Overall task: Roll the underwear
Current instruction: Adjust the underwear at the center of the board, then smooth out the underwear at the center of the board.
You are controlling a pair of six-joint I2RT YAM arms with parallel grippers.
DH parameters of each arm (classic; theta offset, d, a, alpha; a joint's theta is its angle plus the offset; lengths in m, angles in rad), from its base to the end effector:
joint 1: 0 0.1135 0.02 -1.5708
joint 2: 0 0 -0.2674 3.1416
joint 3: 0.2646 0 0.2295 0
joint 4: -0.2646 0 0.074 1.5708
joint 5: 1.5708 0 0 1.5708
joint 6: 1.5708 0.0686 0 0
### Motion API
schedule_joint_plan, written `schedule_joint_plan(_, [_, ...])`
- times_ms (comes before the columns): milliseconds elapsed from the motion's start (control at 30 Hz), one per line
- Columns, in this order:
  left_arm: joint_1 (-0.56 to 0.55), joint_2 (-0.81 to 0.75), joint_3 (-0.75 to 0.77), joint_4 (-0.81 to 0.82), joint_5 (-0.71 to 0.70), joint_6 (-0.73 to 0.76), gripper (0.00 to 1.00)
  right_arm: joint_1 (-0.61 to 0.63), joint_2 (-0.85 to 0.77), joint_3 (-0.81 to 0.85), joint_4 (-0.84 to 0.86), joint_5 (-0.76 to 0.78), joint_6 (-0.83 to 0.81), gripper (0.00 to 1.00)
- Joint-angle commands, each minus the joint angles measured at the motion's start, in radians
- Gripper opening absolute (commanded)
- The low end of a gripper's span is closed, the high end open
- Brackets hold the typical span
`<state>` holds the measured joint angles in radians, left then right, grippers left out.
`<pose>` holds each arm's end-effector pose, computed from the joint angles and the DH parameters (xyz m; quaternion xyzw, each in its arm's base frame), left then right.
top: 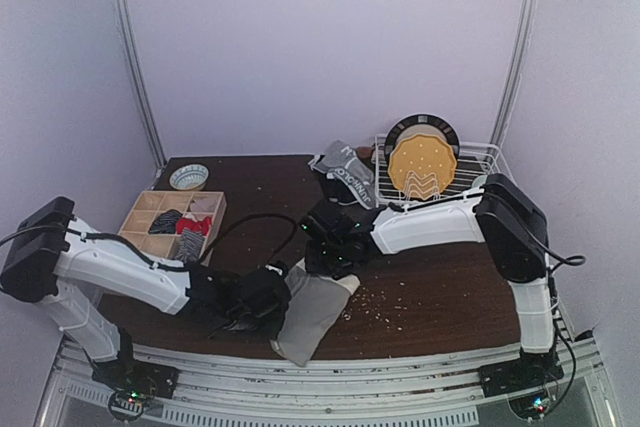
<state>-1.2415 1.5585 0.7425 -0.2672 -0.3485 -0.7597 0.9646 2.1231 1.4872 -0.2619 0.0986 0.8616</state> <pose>0.1118 -0.2546 0.1383 0.1874 0.9381 -0.1093 0.2700 0.2692 0.3765 0.1466 -0.0323 0.9424 0.2326 0.2384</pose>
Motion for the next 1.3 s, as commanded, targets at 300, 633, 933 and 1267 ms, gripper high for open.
schedule_joint_plan(300, [0.014, -0.294, 0.022, -0.062, 0.007, 0.175, 0.61, -0.002, -0.312, -0.22, 0.085, -0.035, -0.032, 0.58])
schedule_joint_plan(633, [0.09, 0.023, 0.206, 0.042, 0.231, 0.25, 0.06, -0.008, -0.41, -0.55, 0.276, -0.056, 0.06, 0.55])
schedule_joint_plan(933, [0.07, 0.048, 0.091, 0.124, 0.243, 0.207, 0.2, -0.033, -0.348, -0.636, 0.437, -0.14, 0.137, 0.46])
schedule_joint_plan(1267, [0.069, 0.15, 0.136, 0.128, 0.221, 0.176, 0.01, -0.132, -0.302, -0.575, 0.325, -0.121, 0.069, 0.0])
